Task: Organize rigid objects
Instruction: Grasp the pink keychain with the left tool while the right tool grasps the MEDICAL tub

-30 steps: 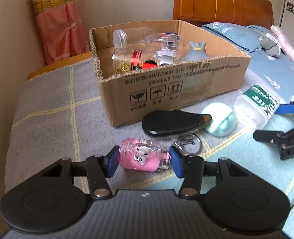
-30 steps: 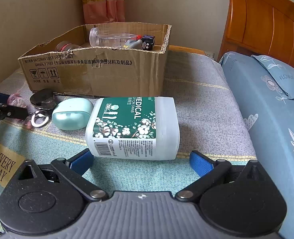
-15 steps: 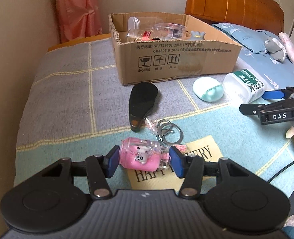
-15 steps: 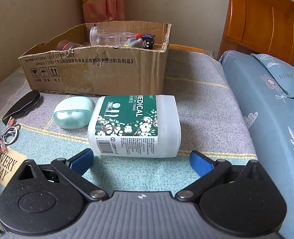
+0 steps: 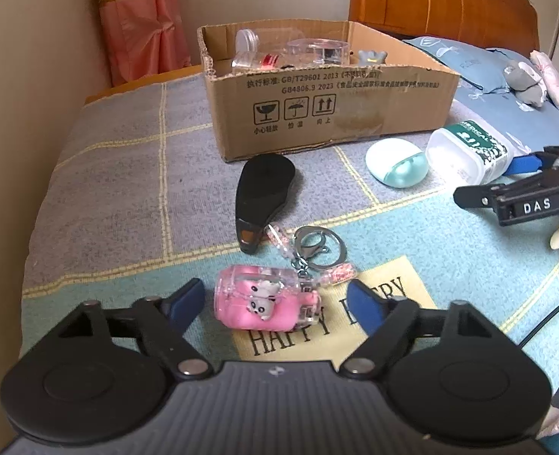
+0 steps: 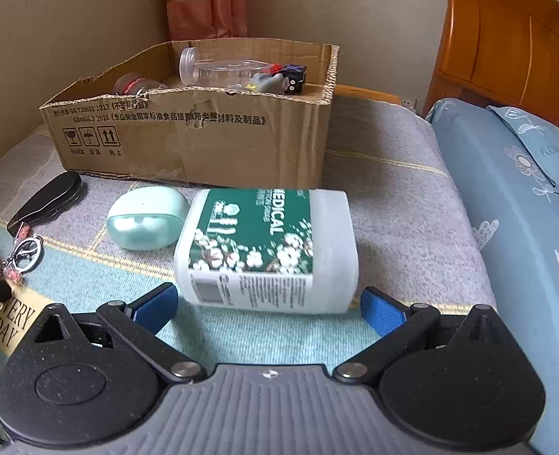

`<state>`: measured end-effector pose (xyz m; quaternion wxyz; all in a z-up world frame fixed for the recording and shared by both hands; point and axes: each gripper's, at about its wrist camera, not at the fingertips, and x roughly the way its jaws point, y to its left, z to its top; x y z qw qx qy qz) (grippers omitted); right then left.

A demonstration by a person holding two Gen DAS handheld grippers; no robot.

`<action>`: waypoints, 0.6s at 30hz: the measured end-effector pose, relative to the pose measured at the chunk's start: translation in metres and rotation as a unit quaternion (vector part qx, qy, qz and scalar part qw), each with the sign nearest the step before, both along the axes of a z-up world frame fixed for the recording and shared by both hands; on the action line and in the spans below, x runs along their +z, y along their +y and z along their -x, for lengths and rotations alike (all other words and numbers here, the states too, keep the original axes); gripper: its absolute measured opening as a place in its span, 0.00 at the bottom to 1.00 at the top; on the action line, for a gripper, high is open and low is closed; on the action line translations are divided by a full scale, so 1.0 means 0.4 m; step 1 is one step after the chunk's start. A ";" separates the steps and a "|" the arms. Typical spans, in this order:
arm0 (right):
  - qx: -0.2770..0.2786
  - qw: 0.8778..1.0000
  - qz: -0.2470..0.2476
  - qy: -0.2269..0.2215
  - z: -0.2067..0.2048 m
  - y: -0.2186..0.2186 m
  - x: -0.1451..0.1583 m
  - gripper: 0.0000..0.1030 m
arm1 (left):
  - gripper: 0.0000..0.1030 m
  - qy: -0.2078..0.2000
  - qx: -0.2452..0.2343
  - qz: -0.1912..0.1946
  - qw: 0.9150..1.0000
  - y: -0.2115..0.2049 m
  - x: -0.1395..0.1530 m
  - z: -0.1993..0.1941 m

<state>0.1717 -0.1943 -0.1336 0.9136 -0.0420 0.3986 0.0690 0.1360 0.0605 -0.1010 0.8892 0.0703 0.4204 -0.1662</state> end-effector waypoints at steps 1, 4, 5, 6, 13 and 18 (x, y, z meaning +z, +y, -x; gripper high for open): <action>0.002 1.000 0.001 0.003 -0.008 0.003 0.001 1.00 | 0.85 0.001 0.001 -0.001 1.000 0.000 -0.002 0.000; 0.008 1.000 0.002 0.011 -0.031 0.008 0.004 1.00 | 0.92 0.003 0.003 -0.001 1.000 -0.002 -0.007 0.002; 0.010 1.000 0.002 0.013 -0.037 0.009 0.005 1.00 | 0.96 0.004 0.003 -0.002 1.000 -0.003 -0.010 0.001; 0.012 1.000 0.002 0.014 -0.044 0.012 0.005 1.00 | 0.99 0.006 0.004 -0.003 1.000 -0.004 -0.012 -0.001; 0.013 1.000 -0.001 0.004 -0.053 0.019 -0.001 1.00 | 0.98 0.009 0.010 -0.001 1.000 -0.004 -0.013 -0.004; 0.016 1.000 0.000 0.009 -0.062 0.018 0.001 1.00 | 0.72 0.005 0.018 0.002 1.000 0.004 0.003 -0.002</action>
